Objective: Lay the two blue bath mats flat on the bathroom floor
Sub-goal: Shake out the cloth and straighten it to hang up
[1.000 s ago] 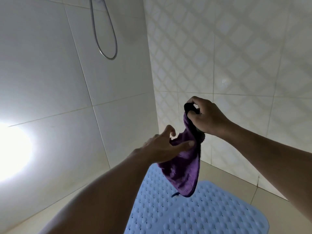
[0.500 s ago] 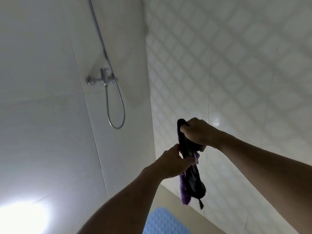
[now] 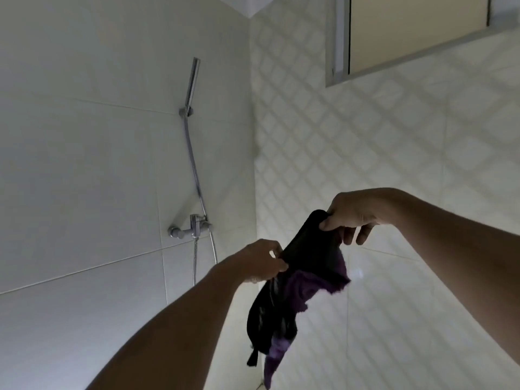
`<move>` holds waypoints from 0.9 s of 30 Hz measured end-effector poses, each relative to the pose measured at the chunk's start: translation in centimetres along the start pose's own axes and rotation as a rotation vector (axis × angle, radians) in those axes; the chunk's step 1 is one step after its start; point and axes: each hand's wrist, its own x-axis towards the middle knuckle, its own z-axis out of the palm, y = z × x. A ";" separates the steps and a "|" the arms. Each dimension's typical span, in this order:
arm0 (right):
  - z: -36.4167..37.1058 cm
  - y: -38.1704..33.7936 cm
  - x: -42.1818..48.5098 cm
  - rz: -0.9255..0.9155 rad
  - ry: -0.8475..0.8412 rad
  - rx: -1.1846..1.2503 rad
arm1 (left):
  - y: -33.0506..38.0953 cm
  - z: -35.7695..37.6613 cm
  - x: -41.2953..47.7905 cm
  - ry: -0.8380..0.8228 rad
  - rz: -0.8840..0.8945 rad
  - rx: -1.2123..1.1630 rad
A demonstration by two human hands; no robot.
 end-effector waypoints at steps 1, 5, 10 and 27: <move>-0.6 -0.4 -0.4 -0.003 0.008 0.018 | 0.5 -0.9 -0.2 -0.008 -0.013 -0.006; -1.1 -1.4 -1.5 -0.008 0.033 0.049 | 1.5 -3.5 -1.1 -0.012 -0.025 -0.023; -1.6 -1.1 -2.0 -0.022 0.103 0.132 | 2.0 -4.7 -0.6 0.052 -0.017 -0.066; -3.1 0.5 -2.5 -0.055 0.380 0.179 | 1.7 -6.4 1.9 -0.054 0.188 0.090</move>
